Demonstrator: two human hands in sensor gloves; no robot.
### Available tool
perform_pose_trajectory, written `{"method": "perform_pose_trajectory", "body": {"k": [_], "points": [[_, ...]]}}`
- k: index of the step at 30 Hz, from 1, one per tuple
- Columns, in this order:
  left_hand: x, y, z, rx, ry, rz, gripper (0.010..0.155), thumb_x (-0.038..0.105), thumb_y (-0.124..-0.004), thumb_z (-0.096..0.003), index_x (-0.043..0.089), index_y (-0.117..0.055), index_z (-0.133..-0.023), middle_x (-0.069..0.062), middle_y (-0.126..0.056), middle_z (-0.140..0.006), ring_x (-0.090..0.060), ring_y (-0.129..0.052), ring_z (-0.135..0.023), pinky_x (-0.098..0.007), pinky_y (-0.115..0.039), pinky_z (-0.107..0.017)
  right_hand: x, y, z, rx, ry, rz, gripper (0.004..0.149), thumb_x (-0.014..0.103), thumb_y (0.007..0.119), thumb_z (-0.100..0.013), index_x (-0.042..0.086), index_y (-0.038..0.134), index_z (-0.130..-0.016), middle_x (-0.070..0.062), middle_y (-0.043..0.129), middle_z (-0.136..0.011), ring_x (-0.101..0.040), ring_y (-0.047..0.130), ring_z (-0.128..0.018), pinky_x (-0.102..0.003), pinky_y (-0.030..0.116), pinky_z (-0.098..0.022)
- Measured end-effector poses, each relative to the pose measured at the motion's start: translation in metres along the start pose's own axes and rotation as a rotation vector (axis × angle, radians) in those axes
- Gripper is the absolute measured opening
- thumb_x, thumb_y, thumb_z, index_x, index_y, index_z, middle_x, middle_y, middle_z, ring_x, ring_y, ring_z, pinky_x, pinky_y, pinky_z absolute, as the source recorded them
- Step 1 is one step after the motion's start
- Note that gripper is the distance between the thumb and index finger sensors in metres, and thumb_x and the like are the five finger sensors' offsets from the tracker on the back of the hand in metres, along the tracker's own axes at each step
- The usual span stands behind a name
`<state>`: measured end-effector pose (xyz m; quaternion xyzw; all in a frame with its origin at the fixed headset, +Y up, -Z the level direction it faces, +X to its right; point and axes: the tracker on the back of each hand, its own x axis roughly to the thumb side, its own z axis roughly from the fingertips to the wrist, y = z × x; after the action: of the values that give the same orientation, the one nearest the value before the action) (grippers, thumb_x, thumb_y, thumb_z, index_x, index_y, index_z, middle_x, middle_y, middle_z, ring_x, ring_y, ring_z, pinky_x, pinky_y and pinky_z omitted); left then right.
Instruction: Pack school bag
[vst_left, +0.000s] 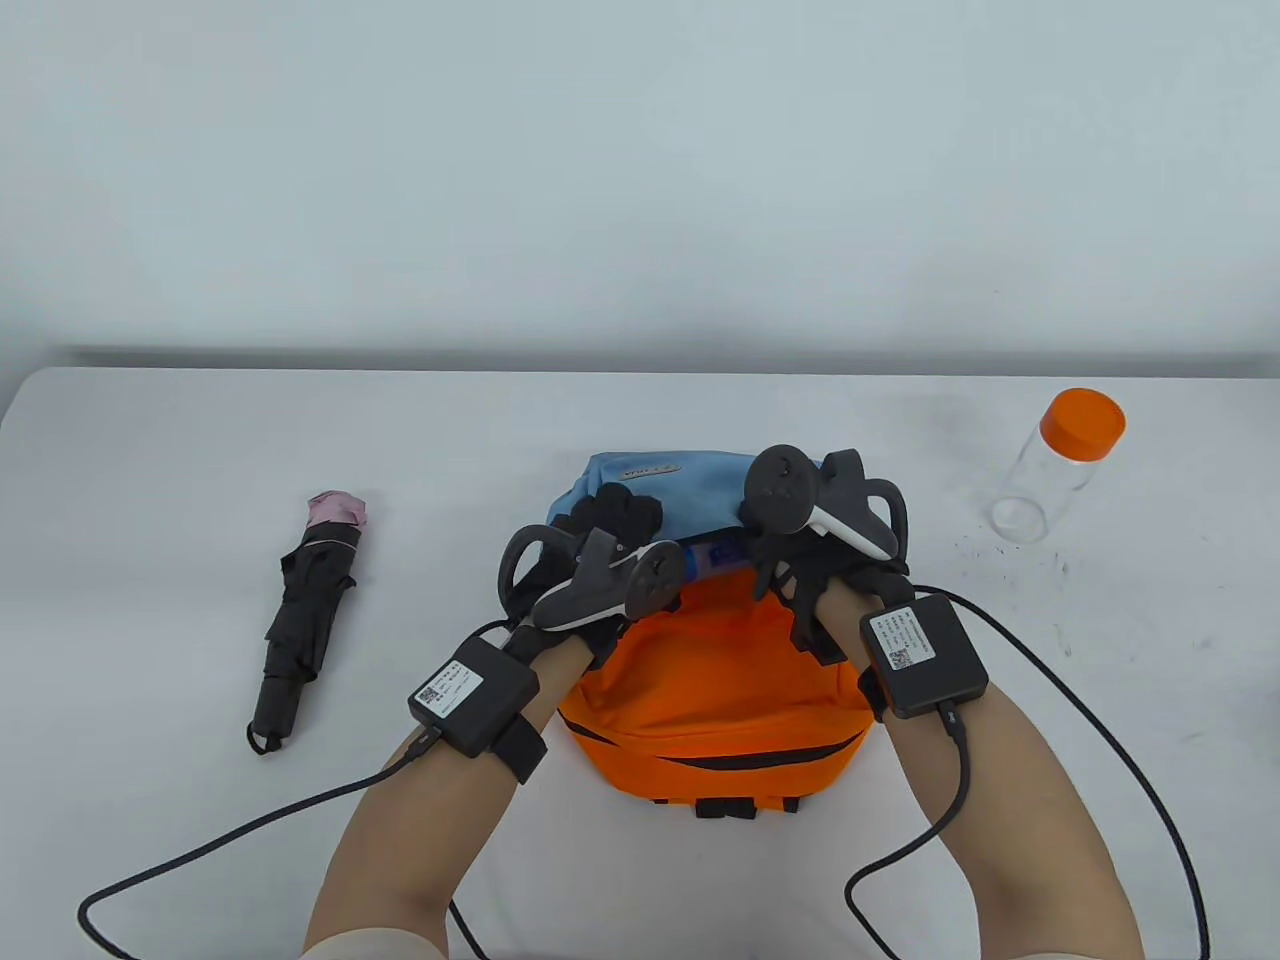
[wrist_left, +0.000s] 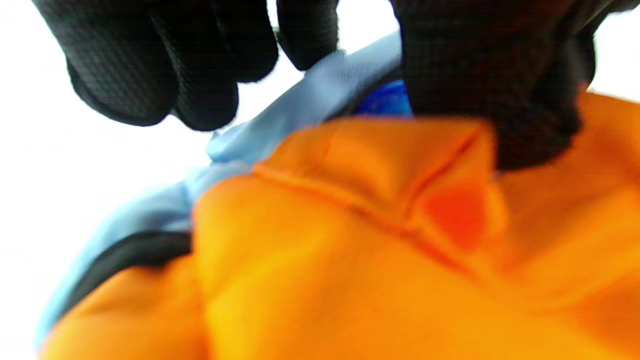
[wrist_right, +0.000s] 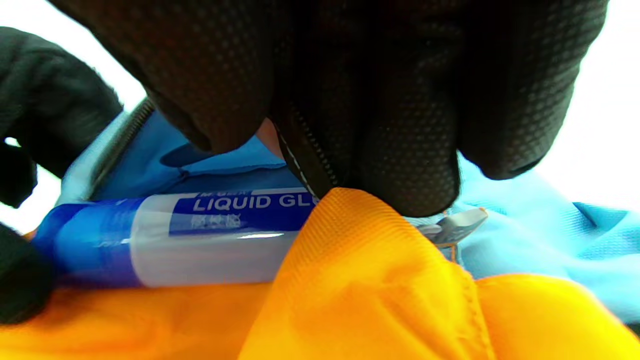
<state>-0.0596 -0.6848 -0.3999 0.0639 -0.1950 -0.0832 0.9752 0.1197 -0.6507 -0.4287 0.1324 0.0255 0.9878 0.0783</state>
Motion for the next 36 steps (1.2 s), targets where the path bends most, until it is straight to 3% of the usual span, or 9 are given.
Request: {"method": "perform_pose_trajectory", "body": {"k": [1,6,10,14,19,27,31,34,36], "points": [[-0.002,-0.002,-0.004,-0.027,0.023,-0.003,0.113,0.059,-0.083,-0.0447,-0.002,-0.024,-0.120,-0.036,-0.045,-0.117,-0.052,-0.086,-0.091,-0.056,-0.091,-0.059,-0.001,0.000,0.000,0.003,-0.002,-0.015,0.051,0.028,0.093,-0.034,0.007,0.092,-0.081,-0.018,0.105,-0.069,-0.037,0.107,-0.053,-0.058,0.092,-0.042],[-0.016,-0.009,-0.019,-0.087,0.087,0.133,0.083,0.051,-0.082,-0.0561,0.005,-0.051,-0.117,-0.017,-0.081,-0.095,-0.029,-0.105,-0.064,-0.034,-0.102,-0.042,-0.001,0.002,0.002,0.016,0.001,-0.040,0.053,0.030,0.092,-0.036,0.006,0.089,-0.083,-0.019,0.103,-0.071,-0.039,0.106,-0.055,-0.059,0.090,-0.043],[-0.014,-0.006,-0.019,-0.069,0.075,0.100,0.066,0.034,-0.074,-0.0621,0.011,-0.050,-0.119,-0.018,-0.081,-0.096,-0.030,-0.106,-0.061,-0.034,-0.103,-0.039,-0.006,0.003,0.003,0.026,0.012,-0.039,0.054,0.033,0.091,-0.036,0.007,0.092,-0.083,-0.021,0.101,-0.076,-0.040,0.104,-0.059,-0.059,0.090,-0.044],[-0.014,-0.001,-0.014,-0.050,0.018,0.160,0.066,0.021,-0.074,-0.0598,0.026,-0.044,-0.118,-0.026,-0.078,-0.104,-0.037,-0.108,-0.061,-0.039,-0.103,-0.039,-0.028,-0.008,0.007,-0.010,0.055,-0.101,0.052,0.033,0.088,-0.037,0.008,0.092,-0.082,-0.018,0.101,-0.078,-0.040,0.103,-0.063,-0.060,0.089,-0.044],[-0.018,0.001,-0.012,-0.084,-0.049,0.203,0.068,0.021,-0.076,-0.0586,0.030,-0.041,-0.117,-0.030,-0.067,-0.114,-0.040,-0.106,-0.065,-0.043,-0.101,-0.043,-0.056,-0.018,0.012,0.055,0.116,-0.148,0.052,0.024,0.089,-0.037,0.009,0.087,-0.087,-0.019,0.095,-0.085,-0.043,0.096,-0.072,-0.063,0.085,-0.048],[-0.030,0.005,-0.011,-0.165,-0.082,0.326,0.059,0.020,-0.078,-0.0576,0.024,-0.062,-0.115,-0.030,-0.075,-0.111,-0.043,-0.108,-0.063,-0.039,-0.103,-0.041,-0.061,0.028,0.011,0.195,0.011,0.006,0.066,0.018,0.093,-0.033,0.015,0.072,-0.096,-0.016,0.074,-0.103,-0.046,0.081,-0.086,-0.066,0.077,-0.055],[-0.037,0.003,-0.008,-0.164,-0.065,0.384,0.058,0.022,-0.079,-0.0580,0.023,-0.065,-0.114,-0.030,-0.075,-0.111,-0.043,-0.109,-0.065,-0.040,-0.104,-0.043,-0.055,0.044,0.010,0.152,-0.022,0.038,0.073,0.023,0.097,-0.030,0.008,0.069,-0.097,-0.023,0.070,-0.102,-0.047,0.079,-0.084,-0.067,0.075,-0.055],[-0.041,0.002,-0.007,-0.169,-0.076,0.415,0.058,0.025,-0.080,-0.0579,0.023,-0.065,-0.114,-0.030,-0.074,-0.111,-0.043,-0.108,-0.066,-0.040,-0.104,-0.044,-0.054,0.046,0.011,0.117,-0.031,0.084,0.073,0.026,0.098,-0.028,0.008,0.072,-0.093,-0.024,0.076,-0.097,-0.044,0.083,-0.080,-0.065,0.077,-0.054],[-0.041,0.001,-0.007,-0.170,-0.083,0.419,0.060,0.027,-0.081,-0.0578,0.021,-0.064,-0.115,-0.029,-0.073,-0.112,-0.043,-0.108,-0.067,-0.040,-0.103,-0.045,-0.055,0.050,0.013,0.122,-0.030,0.067,0.057,0.025,0.095,-0.031,0.009,0.083,-0.084,-0.021,0.081,-0.091,-0.043,0.083,-0.078,-0.065,0.076,-0.054]]}}
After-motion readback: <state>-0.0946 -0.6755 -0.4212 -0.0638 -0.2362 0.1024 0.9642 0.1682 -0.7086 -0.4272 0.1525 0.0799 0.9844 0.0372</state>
